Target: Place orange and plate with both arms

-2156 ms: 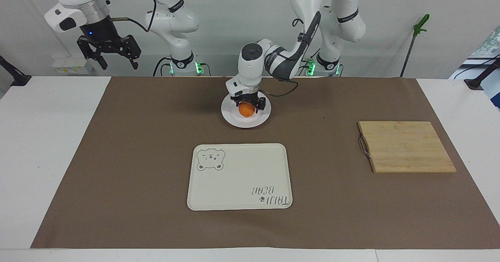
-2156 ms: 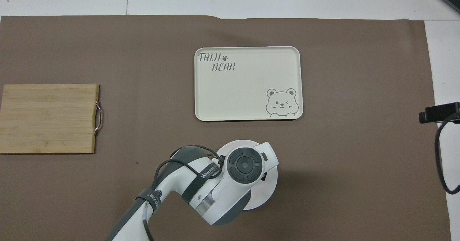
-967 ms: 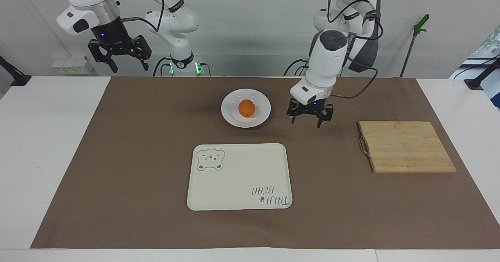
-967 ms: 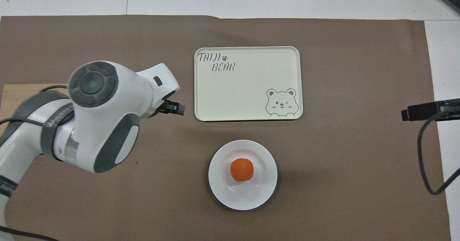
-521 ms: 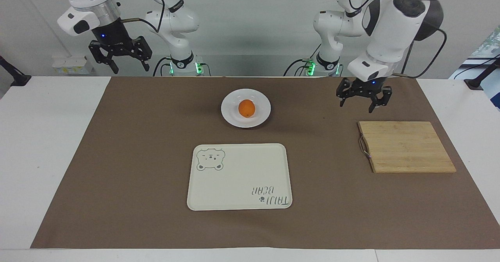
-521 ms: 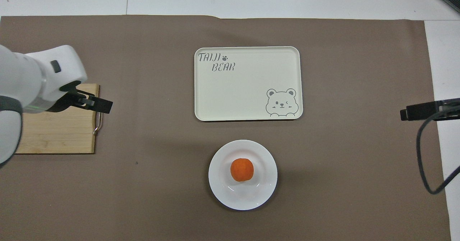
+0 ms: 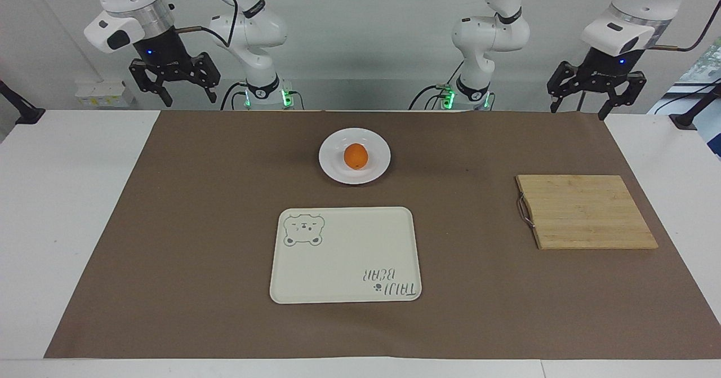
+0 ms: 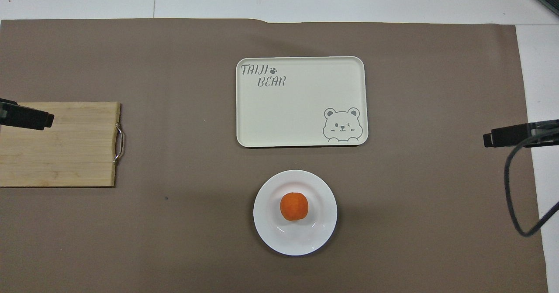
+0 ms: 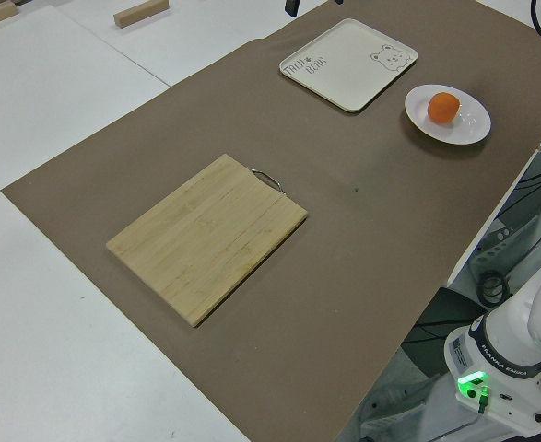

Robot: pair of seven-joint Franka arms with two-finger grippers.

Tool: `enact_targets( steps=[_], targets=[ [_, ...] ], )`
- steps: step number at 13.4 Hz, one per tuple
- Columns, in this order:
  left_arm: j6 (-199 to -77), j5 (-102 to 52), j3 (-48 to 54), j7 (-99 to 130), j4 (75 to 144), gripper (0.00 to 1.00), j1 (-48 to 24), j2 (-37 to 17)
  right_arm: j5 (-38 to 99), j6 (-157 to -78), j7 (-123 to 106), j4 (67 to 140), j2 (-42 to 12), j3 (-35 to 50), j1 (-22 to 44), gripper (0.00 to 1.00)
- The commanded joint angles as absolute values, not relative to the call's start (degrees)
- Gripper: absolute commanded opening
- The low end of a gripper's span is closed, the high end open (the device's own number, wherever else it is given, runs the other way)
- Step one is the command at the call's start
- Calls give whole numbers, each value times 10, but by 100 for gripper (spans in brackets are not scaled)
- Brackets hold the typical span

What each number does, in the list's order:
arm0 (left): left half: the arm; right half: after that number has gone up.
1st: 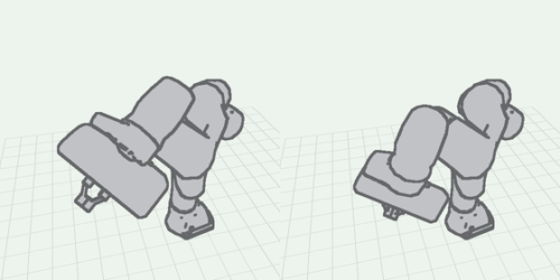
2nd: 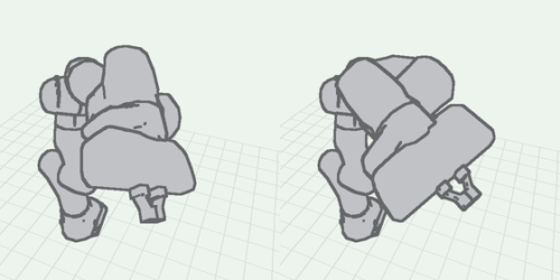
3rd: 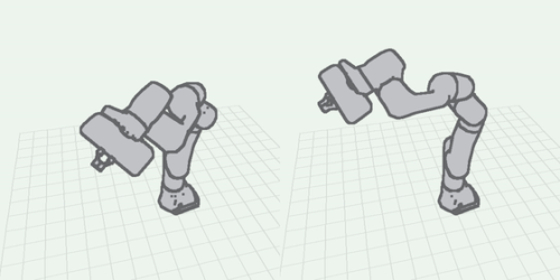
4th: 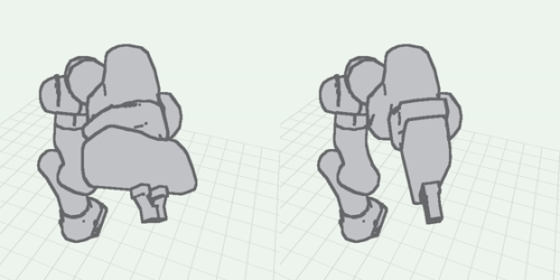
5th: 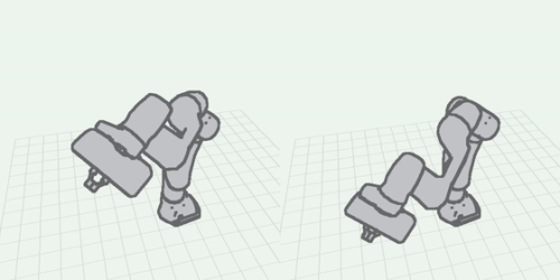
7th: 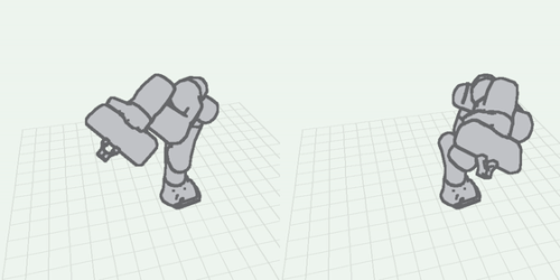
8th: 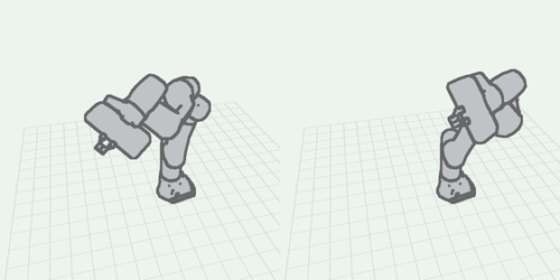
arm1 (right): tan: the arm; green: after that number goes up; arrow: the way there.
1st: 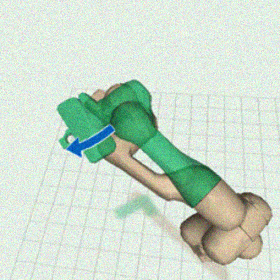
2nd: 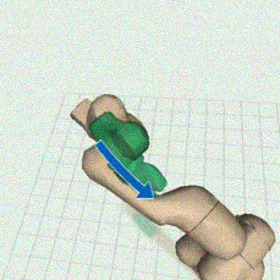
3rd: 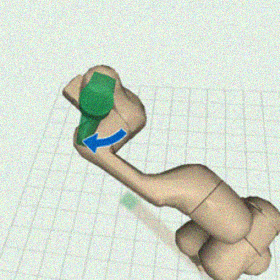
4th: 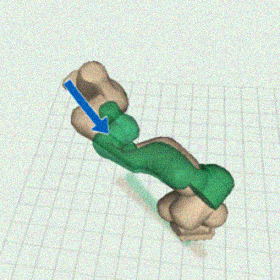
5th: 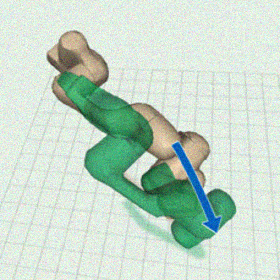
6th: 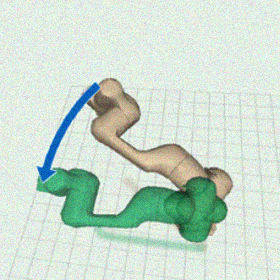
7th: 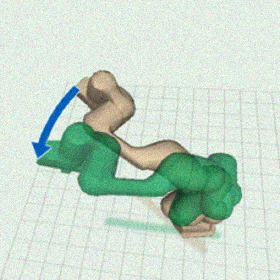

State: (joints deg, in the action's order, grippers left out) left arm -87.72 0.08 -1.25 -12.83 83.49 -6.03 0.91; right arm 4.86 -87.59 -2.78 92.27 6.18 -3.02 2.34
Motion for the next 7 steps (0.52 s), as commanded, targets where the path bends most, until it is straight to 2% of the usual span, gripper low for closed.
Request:
enact_targets(
  steps=[1,4,5,7],
  targets=[
    [-839,10,-7,-132,767,100,-55,-39,71,-883,-40,936,68,-29,14,100],
    [-838,5,-4,-128,779,100,-56,-26,128,-884,-40,957,69,-33,11,100],
    [-846,4,-5,-124,817,100,-55,-1,145,-887,-42,965,69,-33,11,100],
    [-845,4,-7,-122,839,100,-56,14,189,-907,-54,994,69,-34,11,100]
  ],
)
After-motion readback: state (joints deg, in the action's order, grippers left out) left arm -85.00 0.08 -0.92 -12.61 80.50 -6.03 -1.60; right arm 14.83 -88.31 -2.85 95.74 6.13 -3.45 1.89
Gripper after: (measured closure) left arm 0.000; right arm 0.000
